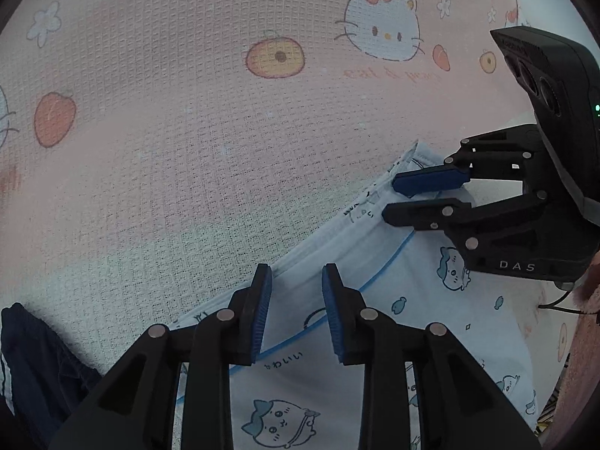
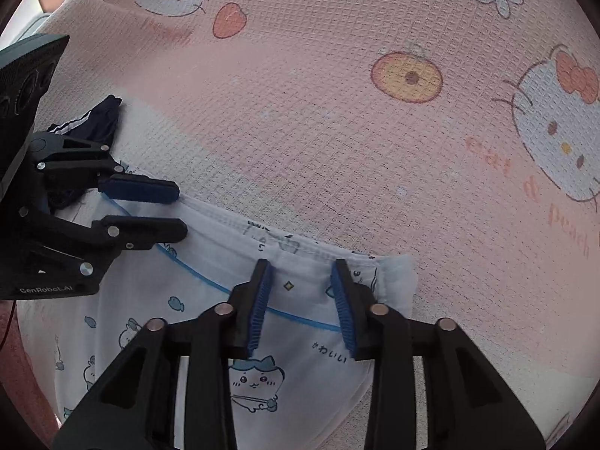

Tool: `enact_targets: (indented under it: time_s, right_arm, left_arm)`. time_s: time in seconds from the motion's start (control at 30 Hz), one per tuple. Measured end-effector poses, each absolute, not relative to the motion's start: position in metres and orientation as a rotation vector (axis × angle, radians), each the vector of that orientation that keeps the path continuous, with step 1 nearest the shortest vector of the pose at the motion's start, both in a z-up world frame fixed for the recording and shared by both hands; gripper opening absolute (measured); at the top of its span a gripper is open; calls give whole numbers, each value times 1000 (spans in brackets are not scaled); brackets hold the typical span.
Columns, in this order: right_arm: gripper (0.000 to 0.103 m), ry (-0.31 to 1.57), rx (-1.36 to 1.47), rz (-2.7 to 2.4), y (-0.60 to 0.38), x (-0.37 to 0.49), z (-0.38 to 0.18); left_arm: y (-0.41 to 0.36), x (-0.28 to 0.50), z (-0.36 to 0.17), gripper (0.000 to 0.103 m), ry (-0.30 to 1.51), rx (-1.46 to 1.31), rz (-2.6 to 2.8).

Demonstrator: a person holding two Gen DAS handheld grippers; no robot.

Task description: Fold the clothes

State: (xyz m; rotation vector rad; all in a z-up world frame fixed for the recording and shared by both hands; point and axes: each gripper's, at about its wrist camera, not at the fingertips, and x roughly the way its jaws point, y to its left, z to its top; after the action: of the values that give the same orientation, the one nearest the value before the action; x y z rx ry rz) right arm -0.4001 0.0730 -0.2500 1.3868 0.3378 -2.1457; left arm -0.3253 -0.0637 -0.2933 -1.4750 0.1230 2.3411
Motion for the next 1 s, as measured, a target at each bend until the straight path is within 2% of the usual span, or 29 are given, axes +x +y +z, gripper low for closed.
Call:
enact_targets:
  time_s: [0.03, 0.07, 0.1, 0.37, 0.57, 0.7, 0.77, 0.83, 0.9, 1.0]
  right_arm:
    - [12, 324, 1386, -2151, 75, -400, -251]
    - [9, 308, 1385, -2156, 76, -401, -250]
    - [8, 299, 1383, -2161, 76, -401, -250]
    - [4, 281, 1361, -2200, 74, -401, -246]
    - [4, 226, 1365, -2232, 79, -411, -243]
    - [4, 196, 1386, -2231, 80, -418, -252]
    - [7, 139, 1401, -2216, 83, -421, -250]
    - [24, -3, 1378, -2235, 98, -421, -239]
    - [25, -151, 1327, -2295, 121, -415, -222]
    - [25, -240, 1348, -2346, 147, -396, -208]
  left_arm:
    - [-63, -324, -294, 29, 129, -1468, 2347]
    - [-62, -323, -294, 26, 137, -1460, 2353]
    - [-60, -321, -294, 10, 164, -1454, 2364]
    - [-57, -322, -291, 5, 180, -1440, 2415]
    - [-67, -335, -284, 5, 85, -1428, 2448]
    - [-80, -342, -293, 11, -34, -1473, 2417]
    - [-94, -334, -280, 13, -161, -1455, 2433]
    - [-114, -316, -255, 14, -288, -1352, 2513]
    - [-137, -297, -244, 25, -397, -1363, 2591]
    - [-158, -270, -250, 26, -421, -1538, 2640]
